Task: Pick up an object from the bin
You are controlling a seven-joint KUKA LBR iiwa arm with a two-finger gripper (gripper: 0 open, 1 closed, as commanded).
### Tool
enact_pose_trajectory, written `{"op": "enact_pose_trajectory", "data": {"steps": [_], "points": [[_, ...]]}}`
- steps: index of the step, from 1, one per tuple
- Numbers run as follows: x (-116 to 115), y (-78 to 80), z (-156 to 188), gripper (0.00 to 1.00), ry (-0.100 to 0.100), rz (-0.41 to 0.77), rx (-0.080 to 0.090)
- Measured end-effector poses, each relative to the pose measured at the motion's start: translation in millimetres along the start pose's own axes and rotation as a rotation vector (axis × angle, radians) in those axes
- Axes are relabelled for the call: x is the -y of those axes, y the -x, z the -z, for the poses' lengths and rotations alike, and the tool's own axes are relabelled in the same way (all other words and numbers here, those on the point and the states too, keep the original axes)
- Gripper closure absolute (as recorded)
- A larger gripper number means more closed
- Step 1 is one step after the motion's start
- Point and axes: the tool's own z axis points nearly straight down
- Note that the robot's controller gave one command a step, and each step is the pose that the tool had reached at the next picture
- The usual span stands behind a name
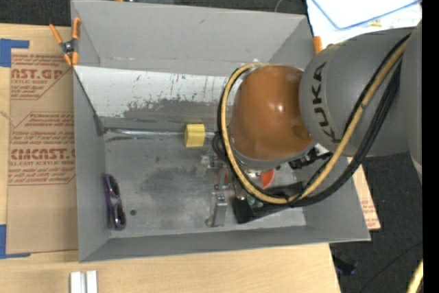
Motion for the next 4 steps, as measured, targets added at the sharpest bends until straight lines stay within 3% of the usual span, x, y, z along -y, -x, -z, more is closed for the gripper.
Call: {"op": "enact_pose_trajectory", "data": {"steps": [1, 2, 3, 4], "points": [[0.6, 1.6, 4.4, 0.0, 0.001, -0.002, 0.007], [58.8, 29.9, -50.0, 0.0, 0.0, 0.146, 0.009], [111.6, 55.5, -45.0, 0.0, 0.001, 0.123, 0.015], [141.0, 65.1, -57.2, 0.0, 0.003, 0.426, 0.011]]}}
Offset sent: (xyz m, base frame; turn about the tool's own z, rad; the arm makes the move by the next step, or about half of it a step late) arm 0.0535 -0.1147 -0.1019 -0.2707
